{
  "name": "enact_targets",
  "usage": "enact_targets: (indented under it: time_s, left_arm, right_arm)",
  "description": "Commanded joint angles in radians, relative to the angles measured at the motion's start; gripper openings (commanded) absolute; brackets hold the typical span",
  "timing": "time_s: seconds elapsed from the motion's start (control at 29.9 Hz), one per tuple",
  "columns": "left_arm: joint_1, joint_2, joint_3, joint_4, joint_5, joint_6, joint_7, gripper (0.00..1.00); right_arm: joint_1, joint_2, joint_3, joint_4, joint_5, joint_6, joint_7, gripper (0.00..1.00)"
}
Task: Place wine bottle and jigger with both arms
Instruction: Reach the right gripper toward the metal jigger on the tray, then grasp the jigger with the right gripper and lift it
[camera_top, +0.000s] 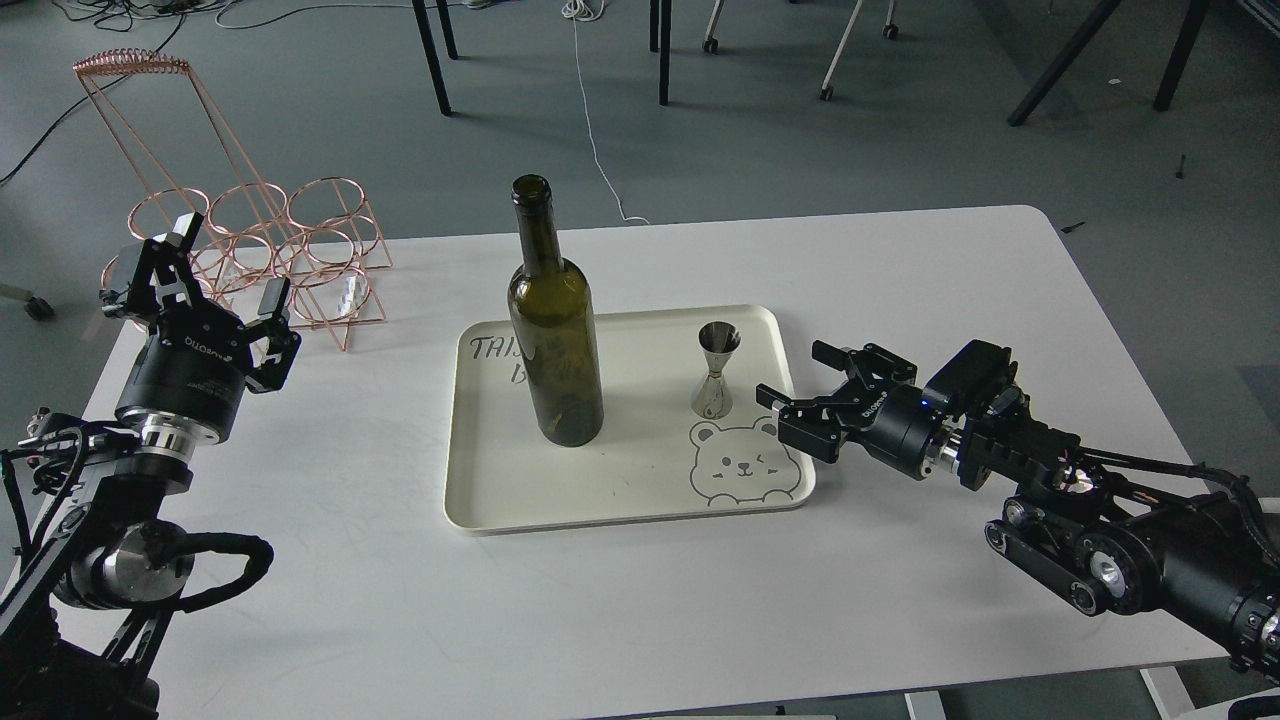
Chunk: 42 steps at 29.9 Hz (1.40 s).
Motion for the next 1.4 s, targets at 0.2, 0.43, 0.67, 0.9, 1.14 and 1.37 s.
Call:
enact_targets:
  time_s: [0.2,0.43,0.67,0.9,1.14,1.37]
  left_arm:
    - [-0.002,0.0,0.0,0.0,0.0,0.0,0.0,0.98]
    - [-0.005,0.001,0.0,0.0,0.0,0.0,0.0,0.98]
    - [-0.008,0.004,-0.002,0.0,0.0,0.0,0.0,0.98]
    - [-0.008,0.001,-0.005,0.0,0.0,0.0,0.0,0.98]
    - [-0.008,0.001,-0.008,0.0,0.0,0.0,0.0,0.98]
    - [-0.008,0.001,-0.011,0.0,0.0,0.0,0.0,0.98]
  right_arm:
    - [0.055,0.161,-0.048,-0.153,0.006,-0.017,0.0,0.8]
    - [0.069,0.198,-0.048,-0.183,0.006,-0.022,0.0,0.66]
    - [0.087,0.207,-0.051,-0.196,0.006,-0.036,0.0,0.56]
    - [0.092,0.209,-0.063,-0.208,0.006,-0.037,0.0,0.37]
    - [0.095,0.21,-0.066,-0.205,0.006,-0.042,0.0,0.19]
    - [0.136,0.21,-0.064,-0.194,0.009,-0.056,0.0,0.14]
